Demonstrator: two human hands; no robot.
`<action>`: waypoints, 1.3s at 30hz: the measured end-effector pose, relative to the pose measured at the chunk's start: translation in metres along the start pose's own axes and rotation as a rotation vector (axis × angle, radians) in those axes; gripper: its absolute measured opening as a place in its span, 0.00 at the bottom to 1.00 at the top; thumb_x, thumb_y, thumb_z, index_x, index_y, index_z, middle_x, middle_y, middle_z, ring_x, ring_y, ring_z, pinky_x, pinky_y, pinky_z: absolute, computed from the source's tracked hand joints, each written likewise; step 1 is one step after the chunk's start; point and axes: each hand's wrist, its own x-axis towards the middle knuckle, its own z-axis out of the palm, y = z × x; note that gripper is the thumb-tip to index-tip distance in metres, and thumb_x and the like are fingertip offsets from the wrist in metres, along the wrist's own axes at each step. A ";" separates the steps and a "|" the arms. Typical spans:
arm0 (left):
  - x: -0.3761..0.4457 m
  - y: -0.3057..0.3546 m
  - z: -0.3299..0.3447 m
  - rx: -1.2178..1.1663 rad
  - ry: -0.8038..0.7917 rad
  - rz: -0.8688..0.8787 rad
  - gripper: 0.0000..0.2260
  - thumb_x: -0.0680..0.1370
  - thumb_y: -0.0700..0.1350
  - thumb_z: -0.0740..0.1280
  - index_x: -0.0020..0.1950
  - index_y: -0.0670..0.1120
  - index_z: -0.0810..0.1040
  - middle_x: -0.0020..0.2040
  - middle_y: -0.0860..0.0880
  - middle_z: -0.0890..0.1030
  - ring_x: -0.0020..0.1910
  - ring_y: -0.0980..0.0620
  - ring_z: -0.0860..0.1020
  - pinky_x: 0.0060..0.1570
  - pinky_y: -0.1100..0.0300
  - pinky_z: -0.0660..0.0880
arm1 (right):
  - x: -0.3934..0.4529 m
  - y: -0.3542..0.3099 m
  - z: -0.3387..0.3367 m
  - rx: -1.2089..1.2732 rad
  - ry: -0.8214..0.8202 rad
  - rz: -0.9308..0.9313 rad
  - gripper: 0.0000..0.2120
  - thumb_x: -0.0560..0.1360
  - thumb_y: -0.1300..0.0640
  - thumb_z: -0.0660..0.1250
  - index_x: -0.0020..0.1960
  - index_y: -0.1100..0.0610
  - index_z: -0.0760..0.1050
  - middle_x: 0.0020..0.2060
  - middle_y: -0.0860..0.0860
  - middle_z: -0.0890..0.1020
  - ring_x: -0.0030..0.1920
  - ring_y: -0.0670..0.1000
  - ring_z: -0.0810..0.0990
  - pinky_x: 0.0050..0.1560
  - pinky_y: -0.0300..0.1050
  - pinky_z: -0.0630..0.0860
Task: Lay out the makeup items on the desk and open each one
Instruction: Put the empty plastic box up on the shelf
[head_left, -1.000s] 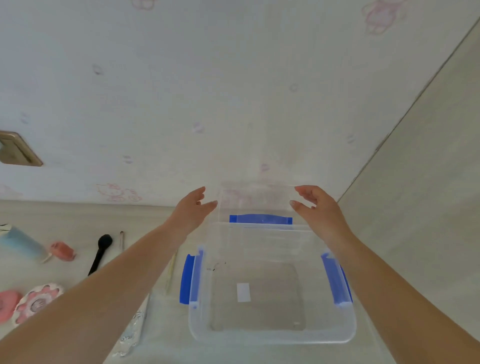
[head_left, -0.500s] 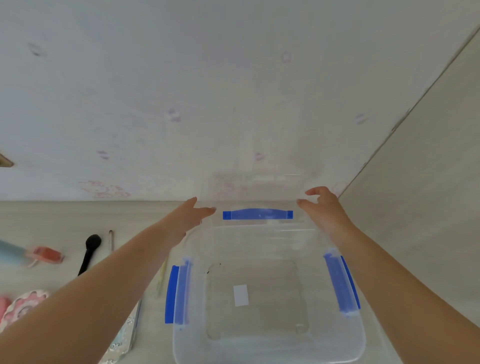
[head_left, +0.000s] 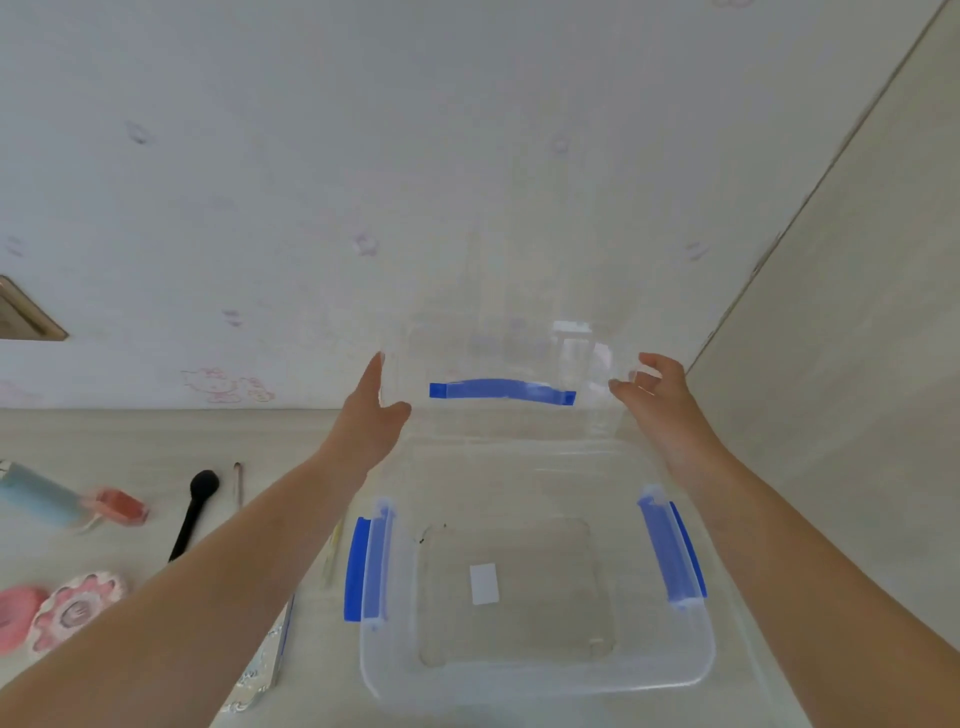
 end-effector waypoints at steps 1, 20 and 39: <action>-0.005 0.003 -0.002 0.025 0.035 0.045 0.31 0.78 0.39 0.60 0.76 0.57 0.51 0.72 0.45 0.65 0.52 0.55 0.72 0.44 0.64 0.69 | -0.006 -0.003 -0.001 0.025 -0.003 -0.025 0.26 0.74 0.51 0.66 0.68 0.45 0.60 0.69 0.49 0.68 0.62 0.49 0.71 0.43 0.38 0.66; -0.124 -0.037 -0.014 -0.299 0.212 0.189 0.06 0.80 0.46 0.60 0.49 0.55 0.76 0.40 0.65 0.79 0.40 0.66 0.77 0.41 0.66 0.70 | -0.121 0.015 -0.034 0.820 0.101 -0.044 0.08 0.79 0.49 0.60 0.53 0.49 0.75 0.45 0.42 0.84 0.52 0.40 0.81 0.62 0.47 0.72; -0.170 -0.071 -0.002 -0.196 0.148 0.257 0.06 0.76 0.41 0.66 0.44 0.50 0.81 0.64 0.57 0.75 0.61 0.68 0.72 0.63 0.61 0.70 | -0.156 0.087 -0.034 0.239 0.254 -0.172 0.08 0.75 0.62 0.65 0.47 0.49 0.76 0.46 0.48 0.81 0.46 0.49 0.79 0.51 0.46 0.74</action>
